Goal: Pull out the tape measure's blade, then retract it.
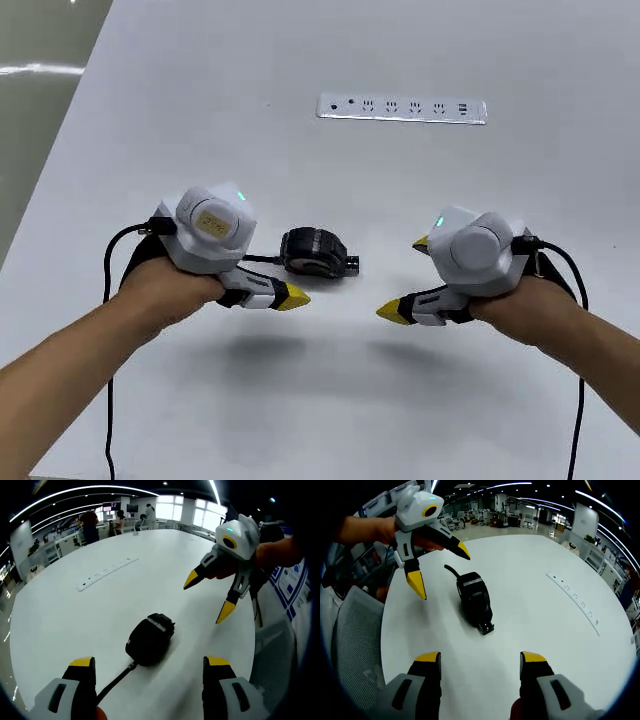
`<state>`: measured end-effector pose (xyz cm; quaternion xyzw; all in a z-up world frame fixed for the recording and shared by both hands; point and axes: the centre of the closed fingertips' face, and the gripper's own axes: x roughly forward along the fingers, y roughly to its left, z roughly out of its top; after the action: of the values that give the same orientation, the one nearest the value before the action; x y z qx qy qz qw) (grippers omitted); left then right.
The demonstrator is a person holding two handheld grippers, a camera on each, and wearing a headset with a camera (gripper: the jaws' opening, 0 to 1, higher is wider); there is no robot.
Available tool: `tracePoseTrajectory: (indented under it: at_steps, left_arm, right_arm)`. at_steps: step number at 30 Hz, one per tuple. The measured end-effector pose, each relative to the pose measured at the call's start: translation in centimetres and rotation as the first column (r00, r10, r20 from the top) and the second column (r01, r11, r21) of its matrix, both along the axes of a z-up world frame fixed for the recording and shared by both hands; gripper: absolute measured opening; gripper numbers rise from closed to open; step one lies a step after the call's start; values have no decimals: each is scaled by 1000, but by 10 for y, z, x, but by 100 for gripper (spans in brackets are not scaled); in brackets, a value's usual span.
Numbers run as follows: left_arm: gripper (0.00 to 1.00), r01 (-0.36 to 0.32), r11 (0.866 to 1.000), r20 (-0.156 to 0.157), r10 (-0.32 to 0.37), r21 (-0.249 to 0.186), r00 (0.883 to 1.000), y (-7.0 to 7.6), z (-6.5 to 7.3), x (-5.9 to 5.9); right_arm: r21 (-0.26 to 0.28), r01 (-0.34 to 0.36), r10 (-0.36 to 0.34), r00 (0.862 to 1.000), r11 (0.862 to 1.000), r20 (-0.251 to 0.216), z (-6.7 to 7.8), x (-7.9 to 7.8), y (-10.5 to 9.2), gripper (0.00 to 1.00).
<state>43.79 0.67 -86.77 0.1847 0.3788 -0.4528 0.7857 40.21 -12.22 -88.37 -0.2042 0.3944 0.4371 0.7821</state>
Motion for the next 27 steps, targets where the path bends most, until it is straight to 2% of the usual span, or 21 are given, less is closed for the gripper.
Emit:
tracePoseTrajectory:
  at_steps: [13, 17, 22, 27]
  left_arm:
    - [80, 111, 993, 23, -111, 31, 994, -13, -4, 0]
    - [79, 151, 987, 30, -153, 48, 988, -18, -7, 3]
    - [77, 223, 971, 45, -228, 85, 973, -25, -12, 4]
    - [76, 259, 961, 48, -264, 92, 963, -32, -15, 6]
  right_arm:
    - [-39, -117, 118, 993, 992, 19, -14, 3, 11, 59]
    - [-50, -147, 148, 989, 988, 24, -17, 5, 14, 58]
    - [-63, -188, 191, 981, 980, 38, -20, 9, 18, 56]
    - [-64, -206, 208, 977, 976, 38, -22, 11, 21, 56]
